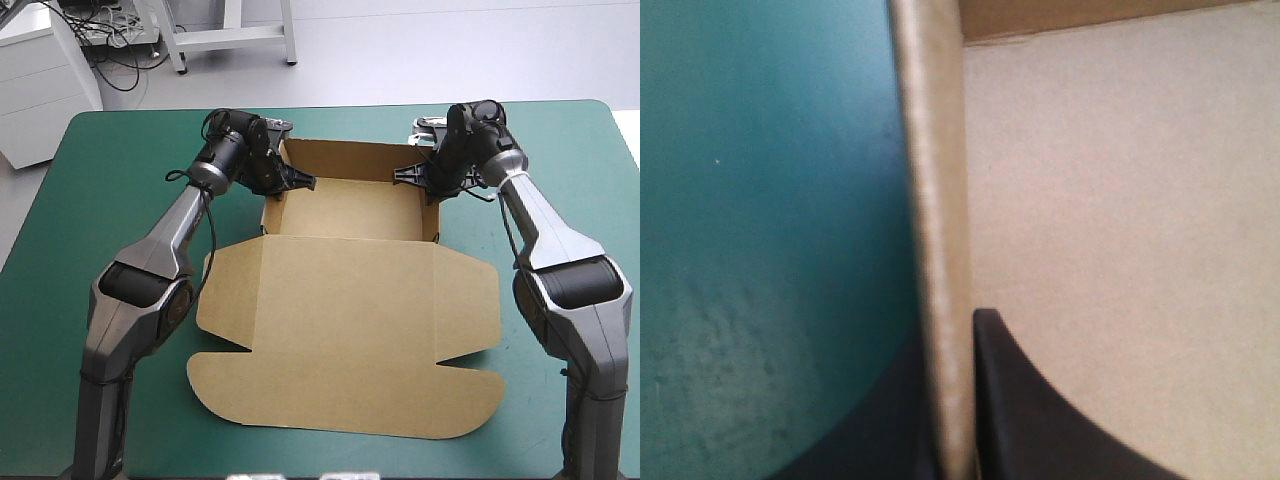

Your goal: Fold the box

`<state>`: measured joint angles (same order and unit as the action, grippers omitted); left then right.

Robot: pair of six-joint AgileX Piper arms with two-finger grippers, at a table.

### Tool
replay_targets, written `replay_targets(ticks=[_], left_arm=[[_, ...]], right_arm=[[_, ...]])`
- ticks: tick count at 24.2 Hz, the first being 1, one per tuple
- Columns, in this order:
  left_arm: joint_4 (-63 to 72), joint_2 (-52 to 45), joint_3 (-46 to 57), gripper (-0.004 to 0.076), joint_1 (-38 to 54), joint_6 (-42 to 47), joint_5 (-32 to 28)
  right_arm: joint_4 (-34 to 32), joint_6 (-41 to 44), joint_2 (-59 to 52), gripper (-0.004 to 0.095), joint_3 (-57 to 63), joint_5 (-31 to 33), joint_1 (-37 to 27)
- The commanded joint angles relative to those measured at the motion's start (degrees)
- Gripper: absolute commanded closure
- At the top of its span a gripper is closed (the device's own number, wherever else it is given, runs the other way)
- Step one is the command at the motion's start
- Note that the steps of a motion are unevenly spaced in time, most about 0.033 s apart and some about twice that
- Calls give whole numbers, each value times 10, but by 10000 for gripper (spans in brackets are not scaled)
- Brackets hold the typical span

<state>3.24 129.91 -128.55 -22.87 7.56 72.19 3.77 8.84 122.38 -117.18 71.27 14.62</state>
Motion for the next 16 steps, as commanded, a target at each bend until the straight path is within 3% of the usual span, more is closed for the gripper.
replay_targets(ticks=[1,13,15,16], left_arm=[[43,-34,-16,756,-9,-19,21],[30,-34,-16,746,-9,-18,21],[29,-38,-17,662,-9,-18,20],[28,-39,-17,552,-8,-24,20]], right_arm=[[25,-25,-24,910,-16,0,5],[28,-28,-21,901,-16,2,16],[28,-31,-25,850,-16,2,16],[28,-33,-29,795,-16,2,16]])
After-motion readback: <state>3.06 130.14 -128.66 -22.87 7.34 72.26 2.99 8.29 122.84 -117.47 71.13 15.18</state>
